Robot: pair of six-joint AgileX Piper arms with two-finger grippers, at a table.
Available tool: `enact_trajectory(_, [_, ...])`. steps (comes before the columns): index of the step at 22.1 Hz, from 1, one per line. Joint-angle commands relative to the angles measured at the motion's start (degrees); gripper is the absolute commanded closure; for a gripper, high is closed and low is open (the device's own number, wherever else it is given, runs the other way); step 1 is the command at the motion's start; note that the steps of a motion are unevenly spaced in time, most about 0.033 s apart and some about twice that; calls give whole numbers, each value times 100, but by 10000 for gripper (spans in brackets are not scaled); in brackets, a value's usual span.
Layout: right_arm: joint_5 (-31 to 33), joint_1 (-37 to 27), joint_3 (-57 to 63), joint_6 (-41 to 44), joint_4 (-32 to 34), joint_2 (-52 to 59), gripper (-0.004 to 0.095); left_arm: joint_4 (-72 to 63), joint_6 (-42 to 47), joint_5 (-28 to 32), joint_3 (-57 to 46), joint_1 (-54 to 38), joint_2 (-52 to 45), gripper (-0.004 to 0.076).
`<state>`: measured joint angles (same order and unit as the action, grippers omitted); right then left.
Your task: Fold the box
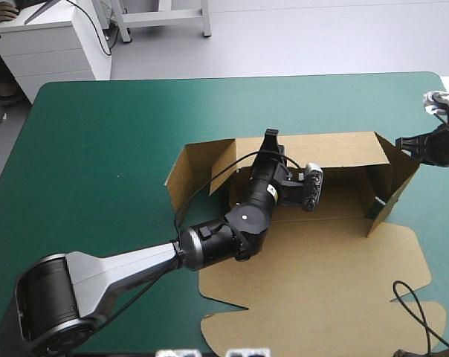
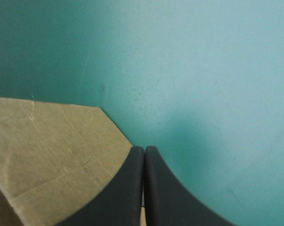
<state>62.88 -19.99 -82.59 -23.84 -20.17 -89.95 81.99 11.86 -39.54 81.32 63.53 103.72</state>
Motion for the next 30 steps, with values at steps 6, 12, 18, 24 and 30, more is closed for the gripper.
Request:
enact_trajectory(6, [-613, -52, 855, -228, -127, 1005, 927, 179, 100, -176, 121, 19, -287, 731])
enact_trajectory(12, [-755, -52, 1813, -641, -248, 1998, 910, 179, 100, -168, 121, 19, -287, 731])
enact_trajectory(18, [-743, -52, 2288, -560, -396, 2577, 519, 94, 116, -168, 121, 19, -287, 731])
enact_trajectory(24, [-116, -52, 2288, -439, -664, 2567, 471, -124, 116, -214, 121, 19, -287, 731])
enact_trajectory(30, [276, -52, 2288, -439, -1133, 2567, 471, -87, 116, -214, 121, 19, -287, 731])
